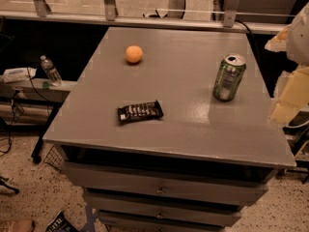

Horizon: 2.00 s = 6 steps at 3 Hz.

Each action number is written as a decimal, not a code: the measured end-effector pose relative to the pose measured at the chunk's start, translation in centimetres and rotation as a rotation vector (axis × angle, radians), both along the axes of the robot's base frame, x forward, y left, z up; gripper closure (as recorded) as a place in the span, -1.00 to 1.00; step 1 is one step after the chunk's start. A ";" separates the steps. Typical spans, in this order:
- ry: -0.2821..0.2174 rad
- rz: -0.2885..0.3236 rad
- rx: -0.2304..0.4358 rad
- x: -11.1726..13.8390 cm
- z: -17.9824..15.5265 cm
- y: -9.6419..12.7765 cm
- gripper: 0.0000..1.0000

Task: Move rxbar chocolate near orange

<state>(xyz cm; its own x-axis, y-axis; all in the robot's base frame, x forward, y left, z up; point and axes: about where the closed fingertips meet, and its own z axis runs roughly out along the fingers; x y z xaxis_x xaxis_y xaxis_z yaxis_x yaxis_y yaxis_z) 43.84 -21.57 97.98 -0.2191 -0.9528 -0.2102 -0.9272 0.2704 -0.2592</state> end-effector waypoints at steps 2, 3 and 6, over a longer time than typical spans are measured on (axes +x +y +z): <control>-0.008 0.072 0.033 2.1 -0.5 1.8 -1.00; -0.014 0.230 0.101 5.8 -1.8 6.4 -1.00; 0.090 0.555 0.150 7.2 -6.0 17.7 -1.00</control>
Offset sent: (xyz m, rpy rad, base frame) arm 0.0635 0.0524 -0.0193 0.1026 -0.0061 0.2199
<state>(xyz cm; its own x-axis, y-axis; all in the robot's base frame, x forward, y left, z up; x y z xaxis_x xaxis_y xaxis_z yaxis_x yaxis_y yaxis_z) 51.06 -3.91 91.94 0.2814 -0.8912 -0.3558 -0.9572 -0.2346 -0.1693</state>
